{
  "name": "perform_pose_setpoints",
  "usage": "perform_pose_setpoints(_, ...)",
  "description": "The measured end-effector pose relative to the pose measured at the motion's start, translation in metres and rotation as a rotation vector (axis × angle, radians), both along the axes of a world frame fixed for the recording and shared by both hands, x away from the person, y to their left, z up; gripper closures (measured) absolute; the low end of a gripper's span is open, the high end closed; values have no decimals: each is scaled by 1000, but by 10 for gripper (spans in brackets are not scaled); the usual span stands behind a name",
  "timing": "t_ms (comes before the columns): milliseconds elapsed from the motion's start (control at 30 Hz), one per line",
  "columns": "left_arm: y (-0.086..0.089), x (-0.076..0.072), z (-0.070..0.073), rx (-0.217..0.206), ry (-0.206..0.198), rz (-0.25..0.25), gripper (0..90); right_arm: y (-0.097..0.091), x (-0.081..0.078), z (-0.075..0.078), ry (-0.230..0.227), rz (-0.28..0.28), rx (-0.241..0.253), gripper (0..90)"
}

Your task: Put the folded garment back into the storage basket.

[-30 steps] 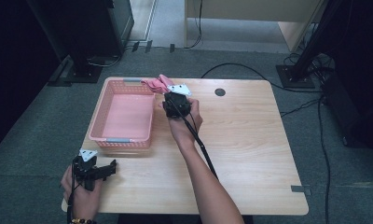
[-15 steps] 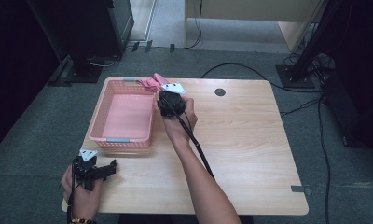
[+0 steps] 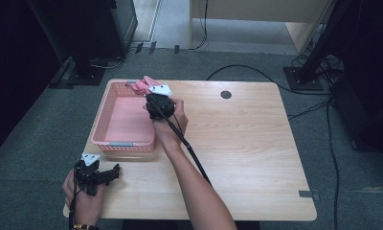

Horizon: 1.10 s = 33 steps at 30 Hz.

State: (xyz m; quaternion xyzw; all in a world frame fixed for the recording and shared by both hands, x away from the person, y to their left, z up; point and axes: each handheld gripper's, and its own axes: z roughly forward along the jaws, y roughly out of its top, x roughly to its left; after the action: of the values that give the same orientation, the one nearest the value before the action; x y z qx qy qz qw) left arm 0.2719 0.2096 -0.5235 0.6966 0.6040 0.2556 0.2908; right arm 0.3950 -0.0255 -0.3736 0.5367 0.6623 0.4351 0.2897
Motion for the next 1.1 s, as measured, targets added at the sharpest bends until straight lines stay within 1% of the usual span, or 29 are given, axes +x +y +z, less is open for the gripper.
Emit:
perform_pose_setpoints(100,0,0,0,0,0,-1,0,9,1,-1,2,11,-4,742)
perform_pose_setpoints(133,0,0,0,0,0,-1,0,9,1,-1,2,11,-4,742)
perform_pose_setpoints(167,0,0,0,1,1,-2,0,15,2,-2,0,16,-7,742)
perform_pose_setpoints(367,0,0,0,1,0,-2,0,33,4,-8,5,29,-22,742)
perform_pose_setpoints(433,0,0,0,1,0,-2,0,39,5,-9,6,33,-20,742)
perform_pose_setpoints(733,0,0,0,1,0,-3,0,65,9,-21,27,51,-32,742)
perform_pose_setpoints(867,0,0,0,1,-1,-3,0,76,11,-27,45,58,-17,742)
perform_pose_setpoints(967,0,0,0,1,-1,-3,0,84,11,-31,57,67,-20,743)
perform_pose_setpoints(1033,0,0,0,1,0,-3,0,89,12,-33,66,75,-29,745)
perform_pose_setpoints(1100,0,0,0,1,0,-3,0,94,14,-36,69,75,-49,747)
